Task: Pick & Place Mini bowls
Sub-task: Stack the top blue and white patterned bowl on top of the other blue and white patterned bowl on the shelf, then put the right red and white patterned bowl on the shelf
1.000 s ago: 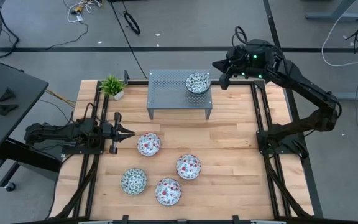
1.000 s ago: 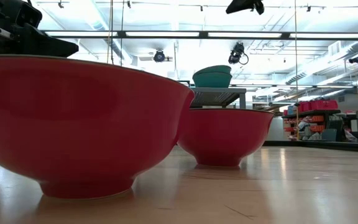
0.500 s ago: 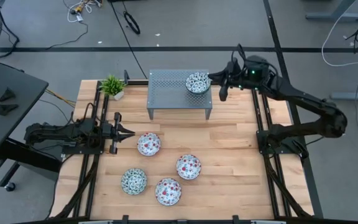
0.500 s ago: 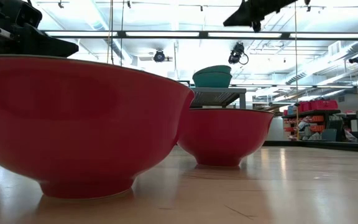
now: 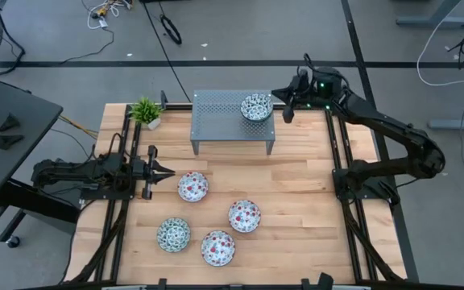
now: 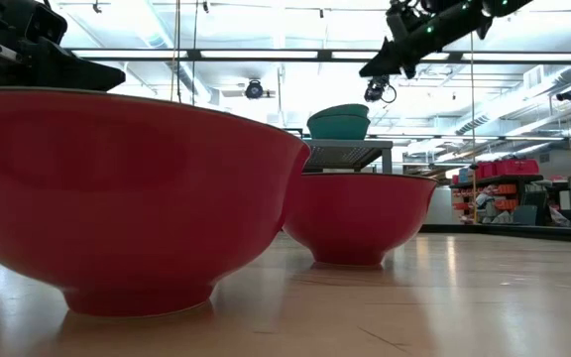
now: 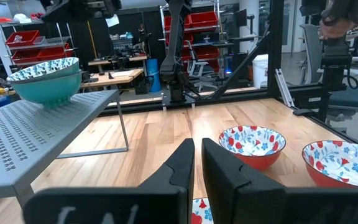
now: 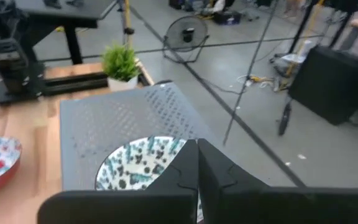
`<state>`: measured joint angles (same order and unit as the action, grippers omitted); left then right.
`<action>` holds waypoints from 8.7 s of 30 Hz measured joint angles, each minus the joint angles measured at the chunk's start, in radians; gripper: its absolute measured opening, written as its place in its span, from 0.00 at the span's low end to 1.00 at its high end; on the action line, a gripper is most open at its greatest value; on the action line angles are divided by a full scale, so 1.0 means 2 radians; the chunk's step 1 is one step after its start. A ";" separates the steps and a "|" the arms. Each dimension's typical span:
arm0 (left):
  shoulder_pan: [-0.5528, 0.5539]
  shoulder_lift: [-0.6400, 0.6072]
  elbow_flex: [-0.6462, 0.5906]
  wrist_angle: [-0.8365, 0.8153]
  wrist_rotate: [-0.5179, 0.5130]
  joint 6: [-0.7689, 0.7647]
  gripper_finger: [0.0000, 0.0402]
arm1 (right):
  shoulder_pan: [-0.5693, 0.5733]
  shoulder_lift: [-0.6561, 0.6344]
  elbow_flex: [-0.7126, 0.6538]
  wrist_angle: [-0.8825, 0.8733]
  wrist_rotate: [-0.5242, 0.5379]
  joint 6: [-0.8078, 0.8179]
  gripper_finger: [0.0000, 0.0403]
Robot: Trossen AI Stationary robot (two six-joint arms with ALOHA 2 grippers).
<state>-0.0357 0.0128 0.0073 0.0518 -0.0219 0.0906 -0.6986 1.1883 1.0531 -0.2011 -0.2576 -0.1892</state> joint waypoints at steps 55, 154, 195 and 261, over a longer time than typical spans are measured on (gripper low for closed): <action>0.000 0.000 0.000 0.000 0.000 0.000 0.09 | -0.013 0.058 0.000 -0.069 -0.050 -0.015 0.00; 0.000 0.000 0.000 0.000 0.000 0.000 0.09 | 0.382 -0.006 0.000 -0.065 0.061 0.223 0.00; 0.000 0.000 0.000 0.000 0.000 0.000 0.09 | 0.421 -0.006 0.000 0.054 0.096 0.379 0.00; 0.000 0.000 0.000 0.000 0.000 0.000 0.09 | 0.417 0.084 0.114 -0.186 0.119 0.380 0.00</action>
<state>-0.0357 0.0128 0.0074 0.0513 -0.0216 0.0902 0.1355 1.3565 1.2816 -0.5738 -0.0193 0.5705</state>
